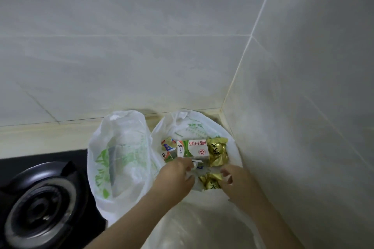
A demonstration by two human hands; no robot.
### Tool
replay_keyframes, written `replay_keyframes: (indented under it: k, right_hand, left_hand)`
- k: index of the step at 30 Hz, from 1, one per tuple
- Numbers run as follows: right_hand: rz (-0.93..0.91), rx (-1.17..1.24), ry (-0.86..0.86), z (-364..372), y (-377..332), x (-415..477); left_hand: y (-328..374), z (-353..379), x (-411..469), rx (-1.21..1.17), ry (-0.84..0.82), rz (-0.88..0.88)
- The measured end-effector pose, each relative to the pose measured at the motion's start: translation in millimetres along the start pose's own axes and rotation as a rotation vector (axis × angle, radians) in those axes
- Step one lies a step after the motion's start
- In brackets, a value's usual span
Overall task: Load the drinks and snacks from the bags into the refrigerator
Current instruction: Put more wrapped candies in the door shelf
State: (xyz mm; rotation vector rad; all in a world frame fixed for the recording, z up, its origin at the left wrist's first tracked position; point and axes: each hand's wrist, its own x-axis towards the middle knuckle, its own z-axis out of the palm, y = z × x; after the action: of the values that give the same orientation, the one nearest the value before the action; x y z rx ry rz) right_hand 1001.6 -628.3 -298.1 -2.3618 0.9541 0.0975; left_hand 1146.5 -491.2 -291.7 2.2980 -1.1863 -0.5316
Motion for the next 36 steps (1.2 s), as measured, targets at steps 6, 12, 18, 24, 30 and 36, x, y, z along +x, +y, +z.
replay_keyframes:
  k: [6,12,18,24,30,36]
  right_hand:
    - [0.05,-0.015,-0.028,14.0,24.5,-3.8]
    - [0.087,0.022,-0.034,24.5,38.9,-2.0]
    - [0.164,-0.014,-0.113,36.4,51.5,-4.2]
    - [0.178,-0.041,-0.168,47.2,59.1,-4.5]
    - [0.167,-0.021,-0.171,46.2,62.0,-2.4]
    - [0.168,-0.006,-0.165,40.2,59.9,2.1]
  left_hand:
    - [1.8,42.9,12.5,0.022,-0.104,-0.023]
    - [0.9,69.6,19.1,-0.025,-0.128,-0.078]
    - [4.0,86.9,32.5,-0.017,-0.191,-0.144]
    - [6.9,99.4,42.4,-0.025,-0.292,-0.179]
    - [8.1,104.3,48.3,-0.062,-0.361,-0.213]
    - [-2.0,99.4,40.3,-0.287,-0.213,-0.342]
